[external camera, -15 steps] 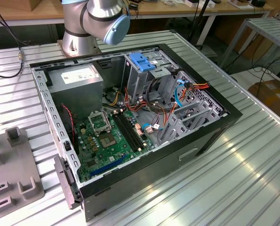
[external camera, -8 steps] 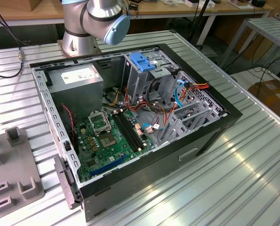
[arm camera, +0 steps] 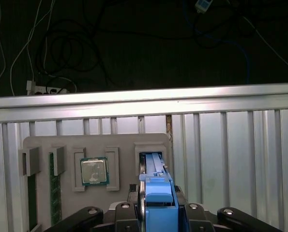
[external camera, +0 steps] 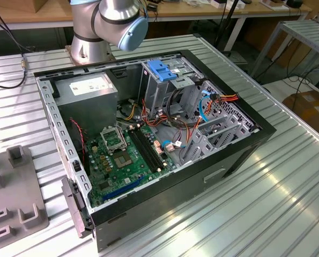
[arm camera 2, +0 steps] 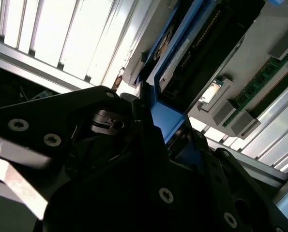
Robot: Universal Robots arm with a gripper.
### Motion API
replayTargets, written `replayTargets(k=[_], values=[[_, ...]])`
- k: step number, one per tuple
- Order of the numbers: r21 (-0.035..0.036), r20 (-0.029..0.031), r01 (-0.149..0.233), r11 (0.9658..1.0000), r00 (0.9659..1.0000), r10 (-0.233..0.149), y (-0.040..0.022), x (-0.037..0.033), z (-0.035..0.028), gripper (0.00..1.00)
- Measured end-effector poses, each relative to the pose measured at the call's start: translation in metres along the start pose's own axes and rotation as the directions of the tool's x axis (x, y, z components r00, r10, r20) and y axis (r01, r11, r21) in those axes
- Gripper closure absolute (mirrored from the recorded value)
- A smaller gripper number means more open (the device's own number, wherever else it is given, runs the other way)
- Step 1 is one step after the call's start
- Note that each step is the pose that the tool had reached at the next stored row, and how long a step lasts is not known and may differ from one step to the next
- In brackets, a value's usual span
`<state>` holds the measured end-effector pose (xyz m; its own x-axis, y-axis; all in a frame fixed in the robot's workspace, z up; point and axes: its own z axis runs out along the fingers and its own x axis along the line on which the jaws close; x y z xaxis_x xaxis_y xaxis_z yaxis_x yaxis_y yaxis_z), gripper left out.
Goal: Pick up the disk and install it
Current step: 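Pick up the disk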
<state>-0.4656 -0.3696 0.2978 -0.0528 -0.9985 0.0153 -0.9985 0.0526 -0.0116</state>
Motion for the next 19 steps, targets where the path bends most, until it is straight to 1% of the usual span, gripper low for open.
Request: replayTargets(k=[9,10,14,17,19], values=[[0.0,0.0,0.001,1.0,1.0,-0.001,0.0001,0.0,0.0,0.63],[0.0002,0.0001,0.008,1.0,1.0,-0.008,0.0001,0.0,0.0,0.63],[0.0002,0.0001,0.008,1.0,1.0,-0.008,0.0001,0.0001,0.0,0.63],[0.0002,0.0001,0.008,1.0,1.0,-0.008,0.0001,0.0001,-0.003,0.63],[0.0001,0.0001,0.008,1.0,1.0,-0.008,0.0,0.0001,-0.007,0.63]])
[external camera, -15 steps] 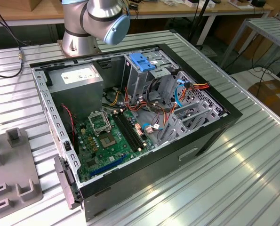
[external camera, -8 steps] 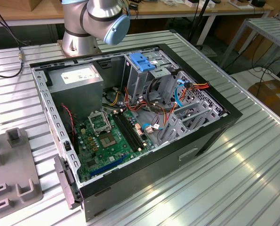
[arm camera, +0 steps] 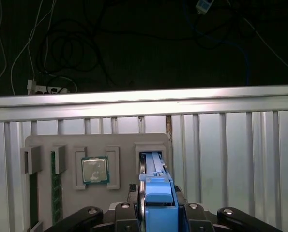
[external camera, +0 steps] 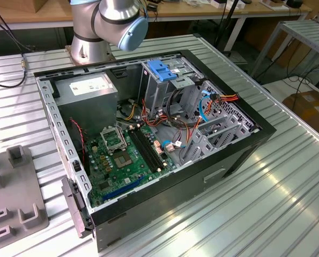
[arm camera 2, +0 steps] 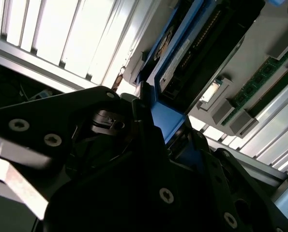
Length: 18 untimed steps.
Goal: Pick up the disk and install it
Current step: 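Pick up the disk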
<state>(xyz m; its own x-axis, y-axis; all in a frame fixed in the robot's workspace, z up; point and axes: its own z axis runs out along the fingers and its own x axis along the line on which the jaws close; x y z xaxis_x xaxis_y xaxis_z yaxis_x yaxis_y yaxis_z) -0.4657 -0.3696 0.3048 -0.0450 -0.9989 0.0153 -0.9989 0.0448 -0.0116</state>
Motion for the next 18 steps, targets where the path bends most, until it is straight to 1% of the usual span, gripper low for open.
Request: replayTargets(k=[5,6,10,12,13,17,18], values=[[0.0,0.0,0.0,1.0,1.0,0.0,-0.0001,0.0001,-0.0093,0.63],[0.0,0.0,0.0,1.0,1.0,0.0,-0.0001,0.0002,-0.013,0.63],[0.0,0.0,0.0,1.0,1.0,0.0,-0.0003,0.0004,-0.0223,0.63],[0.0,0.0,0.0,1.0,1.0,0.0,-0.0003,0.0004,-0.0255,0.63],[0.0,0.0,0.0,1.0,1.0,0.0,-0.0003,0.0004,-0.0282,0.63],[0.0,0.0002,0.0,1.0,1.0,0.0,-0.0004,0.0005,-0.0338,0.63],[-0.0001,0.0003,0.0,1.0,1.0,0.0,-0.0004,0.0005,-0.036,0.63]])
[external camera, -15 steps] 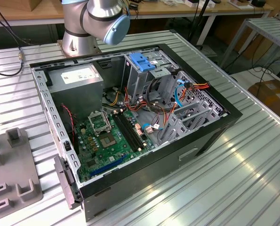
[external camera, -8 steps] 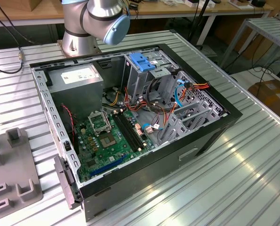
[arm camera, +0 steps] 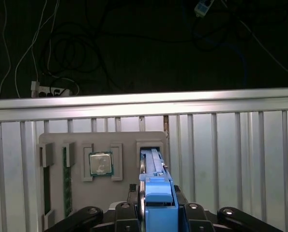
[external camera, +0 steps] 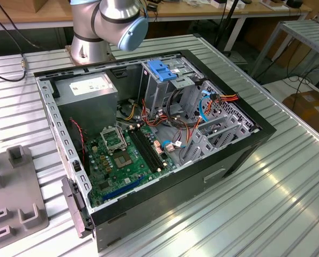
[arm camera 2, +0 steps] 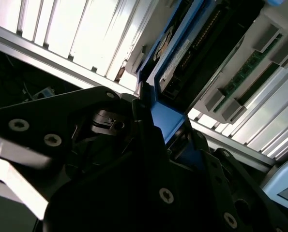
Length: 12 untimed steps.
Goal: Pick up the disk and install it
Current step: 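Pick up the disk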
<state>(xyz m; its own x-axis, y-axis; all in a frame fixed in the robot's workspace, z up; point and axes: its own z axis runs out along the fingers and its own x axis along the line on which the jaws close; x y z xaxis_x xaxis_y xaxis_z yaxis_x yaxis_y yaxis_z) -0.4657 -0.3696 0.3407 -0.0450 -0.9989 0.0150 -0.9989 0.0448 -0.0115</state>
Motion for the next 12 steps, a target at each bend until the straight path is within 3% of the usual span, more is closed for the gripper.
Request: replayTargets(k=[12], values=[[0.0,0.0016,0.0,1.0,1.0,0.0,-0.0002,0.0003,-0.0204,0.63]])
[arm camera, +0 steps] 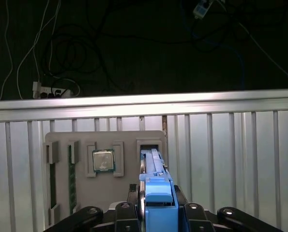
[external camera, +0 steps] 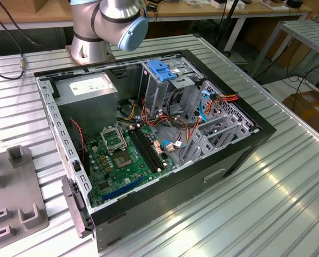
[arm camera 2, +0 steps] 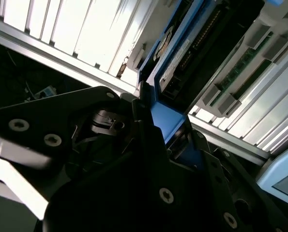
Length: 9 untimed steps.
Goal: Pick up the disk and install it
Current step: 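Pick up the disk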
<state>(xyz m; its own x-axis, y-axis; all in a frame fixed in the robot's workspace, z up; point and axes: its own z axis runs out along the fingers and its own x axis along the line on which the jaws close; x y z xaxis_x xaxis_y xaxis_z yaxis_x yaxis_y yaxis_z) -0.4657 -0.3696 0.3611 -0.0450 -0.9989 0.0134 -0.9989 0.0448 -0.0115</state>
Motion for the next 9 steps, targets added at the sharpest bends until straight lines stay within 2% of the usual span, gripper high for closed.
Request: replayTargets(k=[9], values=[[-0.0001,0.0039,0.0,1.0,1.0,0.0,-0.0001,0.0002,-0.0099,0.63]])
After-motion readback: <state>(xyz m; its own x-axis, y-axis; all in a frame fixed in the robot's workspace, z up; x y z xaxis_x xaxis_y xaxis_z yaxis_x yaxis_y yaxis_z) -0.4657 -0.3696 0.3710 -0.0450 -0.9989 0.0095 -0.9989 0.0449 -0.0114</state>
